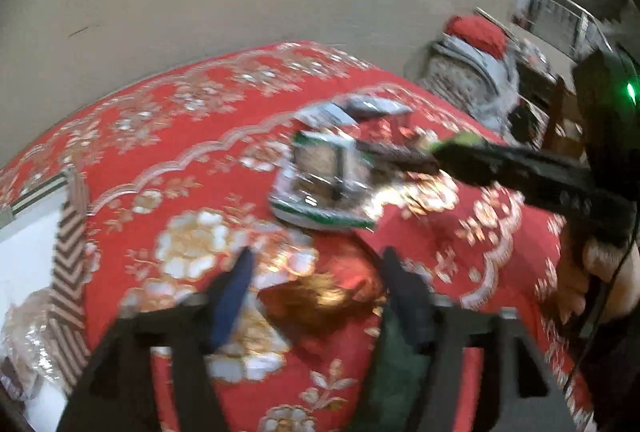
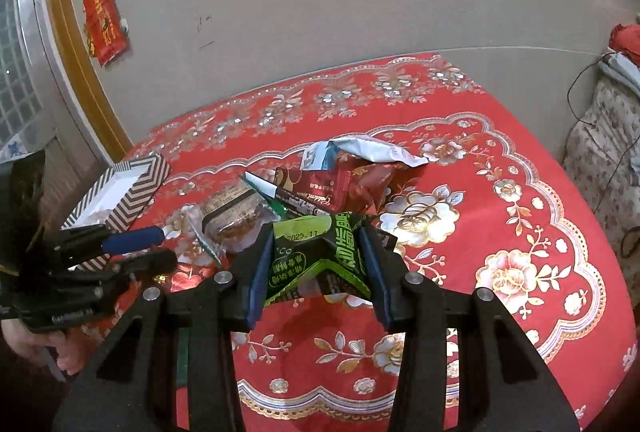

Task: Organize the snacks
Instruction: 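Grasp the red-and-gold candy with the left tool while the right tool grasps the green packet, then carry both snacks over the white box and open both tools to drop them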

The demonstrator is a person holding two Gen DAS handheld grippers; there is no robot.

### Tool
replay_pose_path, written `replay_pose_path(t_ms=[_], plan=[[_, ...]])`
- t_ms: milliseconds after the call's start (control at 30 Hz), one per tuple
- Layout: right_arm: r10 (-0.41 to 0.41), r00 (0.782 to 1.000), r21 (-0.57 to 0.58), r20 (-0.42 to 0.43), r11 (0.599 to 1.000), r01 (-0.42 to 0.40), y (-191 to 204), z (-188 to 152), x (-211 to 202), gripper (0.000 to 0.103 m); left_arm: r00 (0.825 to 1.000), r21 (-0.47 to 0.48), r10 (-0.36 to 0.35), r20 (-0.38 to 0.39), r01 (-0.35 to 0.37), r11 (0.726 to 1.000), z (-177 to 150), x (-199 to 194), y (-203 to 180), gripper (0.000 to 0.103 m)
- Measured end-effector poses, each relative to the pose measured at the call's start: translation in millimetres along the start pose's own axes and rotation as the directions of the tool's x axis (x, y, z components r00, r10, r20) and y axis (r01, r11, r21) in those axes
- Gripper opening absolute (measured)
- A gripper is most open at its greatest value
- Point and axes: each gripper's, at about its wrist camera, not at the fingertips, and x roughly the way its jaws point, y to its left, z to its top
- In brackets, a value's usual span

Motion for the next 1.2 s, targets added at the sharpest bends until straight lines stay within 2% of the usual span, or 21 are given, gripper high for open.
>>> replay_pose_path(t_ms=[33, 133, 200, 300, 367, 400, 467, 533, 667, 867, 1200], plan=[[-0.002, 1.000, -0.002, -0.003, 1.000, 0.002, 0.4, -0.3, 0.9, 0.042, 1.000, 0.022, 0.000, -0.010, 0.000, 1.000, -1.7, 2.6, -4.4, 0.082], [-0.002, 1.000, -0.004, -0.004, 1.000, 0.002, 1.7, -0.8, 0.5, 0.042, 0.999, 0.075, -0.009, -0.046, 0.013, 0.997, -6.4, 11.9, -17.2, 0.082], [0.000, 1.000, -0.005, -0.004, 1.000, 0.000, 1.7, -0.6, 0.5, 0.042, 0.997, 0.081, -0.006, -0.080, 0.012, 0.997, -8.6, 19.4, -19.0, 0.082], [0.003, 1.000, -0.004, -0.002, 1.000, -0.003, 2.7, -0.5, -0.4, 0.042, 0.996, 0.056, -0.015, -0.084, 0.020, 0.998, -8.9, 19.8, -14.6, 0.079], [0.004, 1.000, -0.004, -0.005, 1.000, -0.004, 2.7, -0.6, 0.2, 0.042, 0.997, 0.038, 0.001, -0.075, 0.002, 0.999, -8.4, 19.3, -10.1, 0.059], [0.004, 1.000, -0.006, -0.008, 1.000, -0.004, 3.0, -0.7, 0.8, 0.042, 0.997, 0.026, 0.009, -0.071, -0.008, 1.000, -7.8, 18.9, -6.6, 0.057], [0.002, 1.000, -0.007, -0.010, 1.000, -0.002, 3.5, -1.2, 1.1, 0.042, 0.998, 0.004, 0.009, -0.065, -0.008, 1.000, -7.0, 18.5, -0.5, 0.041], [0.000, 1.000, -0.006, -0.010, 1.000, 0.000, 3.6, -1.2, 1.1, 0.042, 0.998, -0.008, 0.012, -0.066, -0.012, 1.000, -6.6, 17.9, 3.0, 0.036], [0.002, 1.000, -0.006, -0.005, 1.000, -0.002, 3.3, -1.1, 0.3, 0.042, 0.998, -0.011, 0.014, -0.060, -0.015, 1.000, -5.8, 13.3, 1.4, 0.036], [0.009, 1.000, -0.025, 0.001, 1.000, -0.009, 5.7, -1.6, -0.8, 0.042, 1.000, -0.025, 0.012, -0.010, -0.012, 1.000, -0.5, -1.9, 1.5, 0.036], [0.012, 1.000, -0.042, 0.006, 0.999, -0.011, 6.8, -2.5, 0.4, 0.042, 1.000, -0.048, 0.012, 0.010, -0.012, 0.999, 2.5, -11.0, 3.4, 0.036]])
